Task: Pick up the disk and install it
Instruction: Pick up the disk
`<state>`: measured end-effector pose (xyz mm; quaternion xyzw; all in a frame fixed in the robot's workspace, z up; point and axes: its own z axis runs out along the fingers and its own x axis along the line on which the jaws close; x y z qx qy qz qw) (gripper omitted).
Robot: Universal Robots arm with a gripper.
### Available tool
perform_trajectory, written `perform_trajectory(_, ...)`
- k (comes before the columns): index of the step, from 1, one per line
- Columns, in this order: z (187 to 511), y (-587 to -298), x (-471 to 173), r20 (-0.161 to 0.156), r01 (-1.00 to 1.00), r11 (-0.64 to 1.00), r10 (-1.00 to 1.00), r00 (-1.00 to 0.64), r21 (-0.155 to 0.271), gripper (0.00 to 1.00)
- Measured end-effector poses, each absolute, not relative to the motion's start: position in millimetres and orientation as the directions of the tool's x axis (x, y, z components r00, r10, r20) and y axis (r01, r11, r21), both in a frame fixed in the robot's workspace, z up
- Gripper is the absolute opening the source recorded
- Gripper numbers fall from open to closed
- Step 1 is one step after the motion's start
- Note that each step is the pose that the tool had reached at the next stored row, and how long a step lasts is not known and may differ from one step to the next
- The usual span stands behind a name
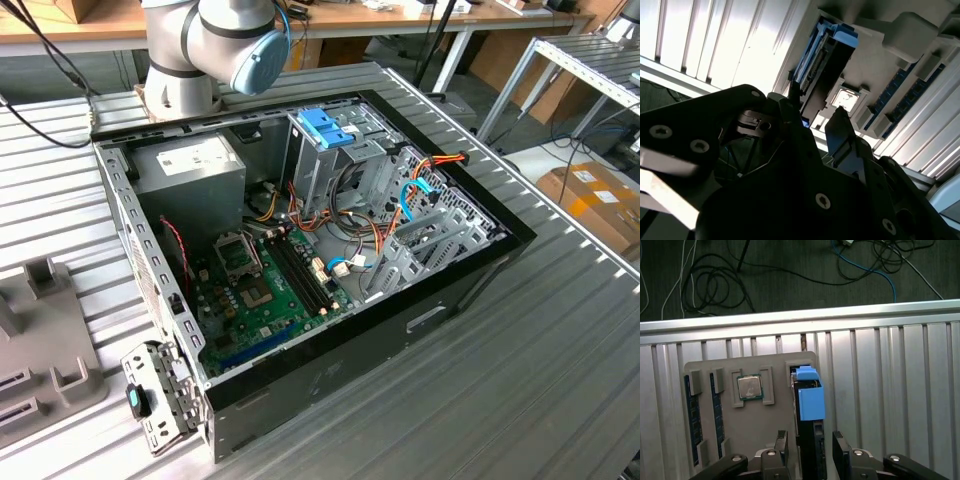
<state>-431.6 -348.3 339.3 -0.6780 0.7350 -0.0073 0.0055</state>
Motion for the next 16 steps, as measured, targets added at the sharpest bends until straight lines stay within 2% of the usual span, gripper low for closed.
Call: perform_trajectory(16, 316, -348, -432, 0.002, -0.997, 0.081, -0.997, -0.081, -0.018, 0.48)
